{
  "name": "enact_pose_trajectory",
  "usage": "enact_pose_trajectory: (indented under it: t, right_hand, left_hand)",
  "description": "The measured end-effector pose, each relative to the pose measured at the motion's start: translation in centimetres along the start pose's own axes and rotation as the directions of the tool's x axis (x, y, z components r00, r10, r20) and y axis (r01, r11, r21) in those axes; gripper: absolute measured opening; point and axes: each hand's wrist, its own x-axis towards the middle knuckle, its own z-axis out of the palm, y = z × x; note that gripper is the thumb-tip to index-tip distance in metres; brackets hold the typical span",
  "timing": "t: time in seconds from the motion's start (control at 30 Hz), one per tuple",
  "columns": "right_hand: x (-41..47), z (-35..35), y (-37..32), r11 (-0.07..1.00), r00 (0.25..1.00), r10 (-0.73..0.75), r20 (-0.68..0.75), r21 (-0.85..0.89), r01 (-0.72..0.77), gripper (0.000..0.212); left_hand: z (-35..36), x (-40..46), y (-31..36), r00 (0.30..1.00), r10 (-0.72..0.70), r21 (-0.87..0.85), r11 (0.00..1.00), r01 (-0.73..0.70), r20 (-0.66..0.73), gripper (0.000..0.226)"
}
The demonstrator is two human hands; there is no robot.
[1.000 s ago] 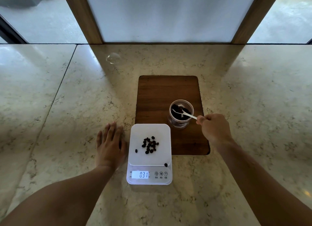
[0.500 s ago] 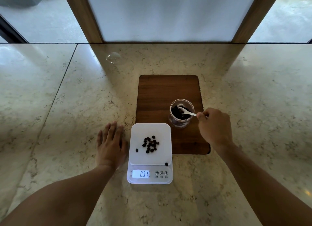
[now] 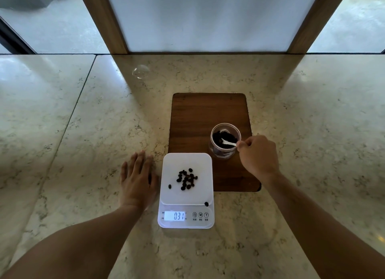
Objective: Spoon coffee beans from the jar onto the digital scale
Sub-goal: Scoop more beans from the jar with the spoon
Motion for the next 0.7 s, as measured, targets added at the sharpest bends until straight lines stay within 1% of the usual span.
enact_pose_trajectory:
  t: [0.4, 0.7]
  right_hand:
    - [0.4, -0.8, 1.2, 0.966, 0.982, 0.165, 0.091, 0.185, -0.180, 0.031]
    - [0.5, -0.8, 1.6, 0.965, 0.980, 0.164, 0.112, 0.188, -0.182, 0.027]
  left_hand:
    - [-0.3, 0.0, 0.4, 1.000, -0.003, -0.022, 1.000, 0.003, -0.014, 0.064]
    - [0.1, 0.0, 0.1, 1.000, -0.007, -0.022, 1.000, 0.007, -0.018, 0.063]
